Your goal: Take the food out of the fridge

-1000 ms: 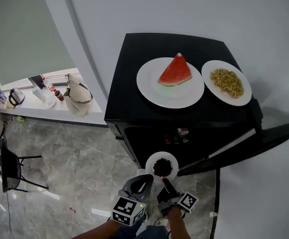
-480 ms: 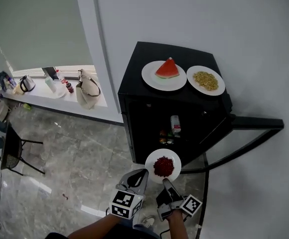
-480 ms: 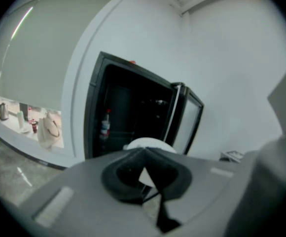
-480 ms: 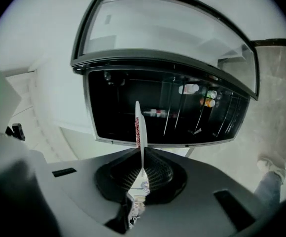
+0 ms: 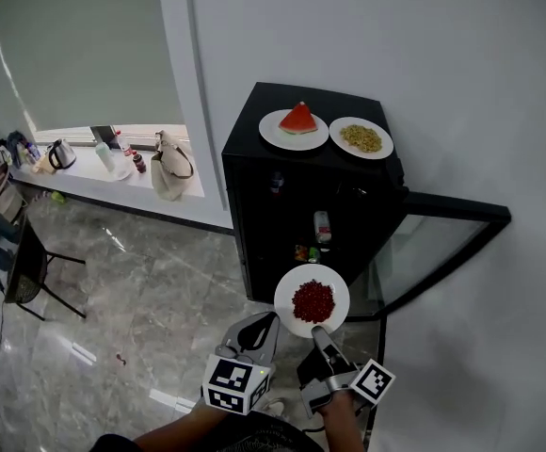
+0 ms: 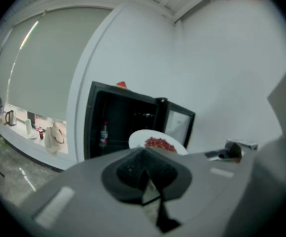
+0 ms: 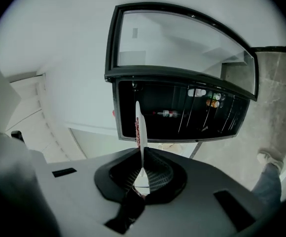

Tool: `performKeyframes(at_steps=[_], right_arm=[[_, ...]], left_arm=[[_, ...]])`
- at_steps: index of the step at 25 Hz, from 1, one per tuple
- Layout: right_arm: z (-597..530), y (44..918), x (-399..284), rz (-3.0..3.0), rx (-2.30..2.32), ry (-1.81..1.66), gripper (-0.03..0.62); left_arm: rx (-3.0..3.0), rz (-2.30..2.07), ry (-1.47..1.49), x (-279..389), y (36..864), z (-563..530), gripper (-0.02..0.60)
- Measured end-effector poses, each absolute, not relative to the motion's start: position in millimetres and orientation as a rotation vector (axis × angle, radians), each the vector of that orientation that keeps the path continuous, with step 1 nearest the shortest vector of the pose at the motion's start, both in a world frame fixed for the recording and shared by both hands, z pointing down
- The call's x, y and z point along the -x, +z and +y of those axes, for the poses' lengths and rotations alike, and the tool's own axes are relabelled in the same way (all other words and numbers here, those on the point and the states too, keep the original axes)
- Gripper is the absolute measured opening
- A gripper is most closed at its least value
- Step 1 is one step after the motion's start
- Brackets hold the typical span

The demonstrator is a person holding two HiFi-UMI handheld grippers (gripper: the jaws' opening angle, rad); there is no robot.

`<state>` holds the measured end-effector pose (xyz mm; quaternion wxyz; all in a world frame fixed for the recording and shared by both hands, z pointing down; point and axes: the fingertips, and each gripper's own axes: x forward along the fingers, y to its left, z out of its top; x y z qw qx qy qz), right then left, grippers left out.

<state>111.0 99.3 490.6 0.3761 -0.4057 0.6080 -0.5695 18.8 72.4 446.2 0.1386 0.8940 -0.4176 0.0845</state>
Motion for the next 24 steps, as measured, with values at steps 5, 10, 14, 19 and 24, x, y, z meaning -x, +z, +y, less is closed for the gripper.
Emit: performKeyframes(at_steps=[5, 10, 14, 19, 24], right_arm=[[108.9, 473.2, -119.6, 1.584, 1.040, -1.414, 0.012], [115.1, 463.8, -121.4, 1.584, 1.027, -1.399, 0.012], [116.5, 462.4, -123.3, 1.588, 1.025, -1.393, 0.012], [114.4, 464.2, -125.1, 1.583, 1.023, -1.401, 0.012], [112.7, 463.2, -123.3, 1.584, 1.021, -1.402, 0.012]], left_arm=[[-2.599, -1.210, 0.248, -24.3, 441.2, 88.7, -0.005], [-2.620, -1.206, 0.239, -29.9, 432.4, 93.2, -0.005], [-2.626, -1.205, 0.235, -33.3, 430.0, 93.7, -0.005], [-2.623, -1.206, 0.238, -36.1, 432.2, 91.8, -0.005], [-2.624, -1.206, 0.231, -35.9, 430.4, 90.4, -0.005]])
